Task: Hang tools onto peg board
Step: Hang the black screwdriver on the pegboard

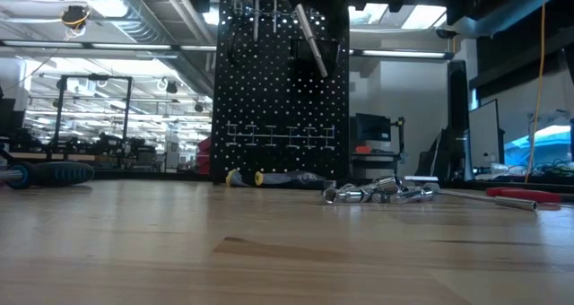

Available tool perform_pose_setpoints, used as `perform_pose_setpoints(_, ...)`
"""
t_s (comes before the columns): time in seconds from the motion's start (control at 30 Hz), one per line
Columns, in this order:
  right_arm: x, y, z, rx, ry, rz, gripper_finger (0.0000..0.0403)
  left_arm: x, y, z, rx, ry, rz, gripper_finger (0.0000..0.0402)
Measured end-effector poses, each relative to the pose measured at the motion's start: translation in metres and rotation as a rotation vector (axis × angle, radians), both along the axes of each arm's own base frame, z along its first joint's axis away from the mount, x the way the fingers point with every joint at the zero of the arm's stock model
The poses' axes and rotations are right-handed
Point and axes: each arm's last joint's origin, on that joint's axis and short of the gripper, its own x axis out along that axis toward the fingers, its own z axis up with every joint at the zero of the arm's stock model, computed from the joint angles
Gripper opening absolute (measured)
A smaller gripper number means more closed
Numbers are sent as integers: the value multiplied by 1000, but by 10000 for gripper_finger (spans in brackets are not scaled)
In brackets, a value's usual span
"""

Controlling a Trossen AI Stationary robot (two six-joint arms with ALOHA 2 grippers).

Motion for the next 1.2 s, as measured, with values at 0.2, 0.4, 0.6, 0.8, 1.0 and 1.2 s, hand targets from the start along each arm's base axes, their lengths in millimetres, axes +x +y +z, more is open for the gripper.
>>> perform_pose_setpoints(0.2, 10, 5, -3, 0, -28, 26, 120, 1, 3, 0, 3, 1, 23, 1)
perform_pose_setpoints(0.4, 25, 10, -10, -17, -12, 32, 120, 0, 1, -1, -19, 8, 5, 1)
perform_pose_setpoints(0.6, 25, 10, -9, -18, -16, 18, 120, -1, -1, -1, -17, 9, 1, 2)
perform_pose_setpoints(0.8, 22, 9, -3, -35, -26, 14, 120, -7, -5, 4, 15, 0, -17, 3)
perform_pose_setpoints(1.0, 5, 4, 34, -75, -89, -38, 120, -21, -3, 10, 48, 74, 65, 1)
perform_pose_setpoints(1.2, -9, -1, 52, -123, -77, -111, 120, -27, 2, -5, 89, 200, 147, 3)
